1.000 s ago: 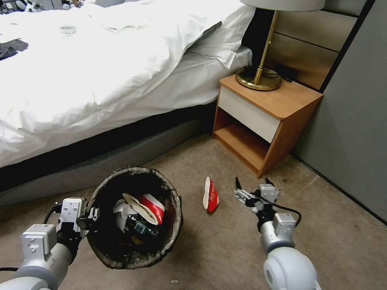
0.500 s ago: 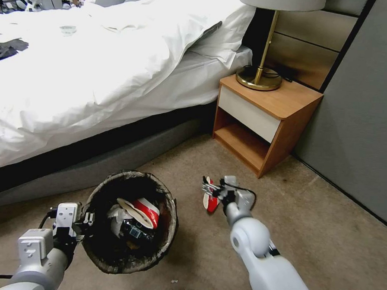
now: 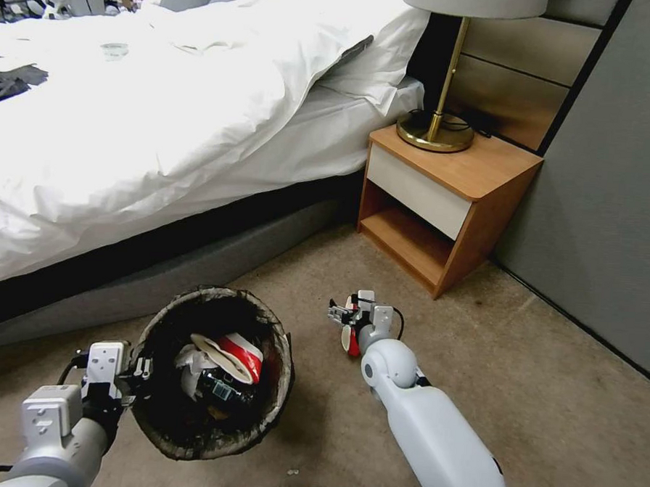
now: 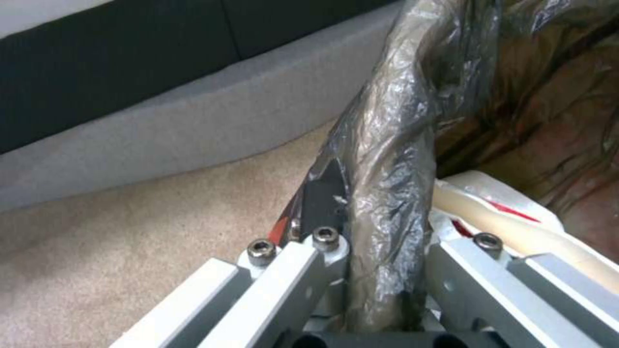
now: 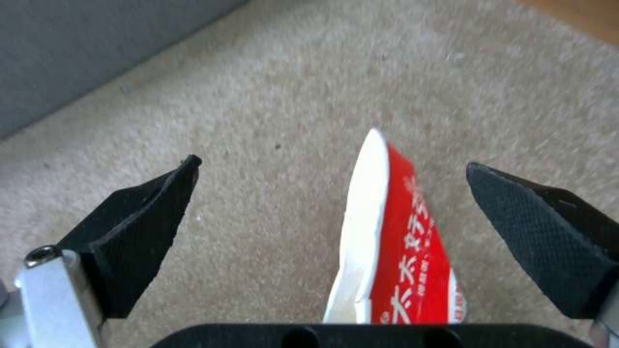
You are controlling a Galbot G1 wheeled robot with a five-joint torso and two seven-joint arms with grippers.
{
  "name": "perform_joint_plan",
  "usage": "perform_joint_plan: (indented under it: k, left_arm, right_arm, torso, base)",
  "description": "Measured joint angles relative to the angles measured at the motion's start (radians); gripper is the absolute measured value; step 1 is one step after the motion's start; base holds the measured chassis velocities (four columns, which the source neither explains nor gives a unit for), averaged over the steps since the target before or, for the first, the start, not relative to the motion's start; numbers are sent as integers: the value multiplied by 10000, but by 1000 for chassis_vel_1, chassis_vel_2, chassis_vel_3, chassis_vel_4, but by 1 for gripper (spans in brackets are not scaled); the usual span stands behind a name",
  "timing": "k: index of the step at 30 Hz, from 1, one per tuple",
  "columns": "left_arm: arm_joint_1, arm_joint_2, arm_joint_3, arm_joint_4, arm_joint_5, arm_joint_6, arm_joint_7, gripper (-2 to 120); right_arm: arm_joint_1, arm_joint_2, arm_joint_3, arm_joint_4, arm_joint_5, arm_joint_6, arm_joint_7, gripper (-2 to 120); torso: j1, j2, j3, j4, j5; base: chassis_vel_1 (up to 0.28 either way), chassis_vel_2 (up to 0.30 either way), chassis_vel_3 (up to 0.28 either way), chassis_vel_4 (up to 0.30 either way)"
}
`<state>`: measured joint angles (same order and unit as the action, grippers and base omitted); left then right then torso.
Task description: Pick up the trash bin, then pick up the garbage from the floor and place it into the trash bin.
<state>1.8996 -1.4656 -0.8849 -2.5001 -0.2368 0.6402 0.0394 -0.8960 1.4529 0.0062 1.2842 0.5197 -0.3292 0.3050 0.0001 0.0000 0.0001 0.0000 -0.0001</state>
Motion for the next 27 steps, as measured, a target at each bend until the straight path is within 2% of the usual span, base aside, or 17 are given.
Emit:
perform_joint_plan:
  k: [13,27]
  left_arm:
    - [19,12,90,0,98,24,42,0]
    - [1,46,86,0,113,27,51,0]
  right_arm:
    - [616,677,-64,-2285,-395,457,-276,100]
    - [842,826,-41,-3285,-493,772,-323,100]
  torso:
    - [0,0,-1,0,1]
    - [0,0,0,0,1]
  base:
    - [0,0,0,0]
    - [0,0,0,0]
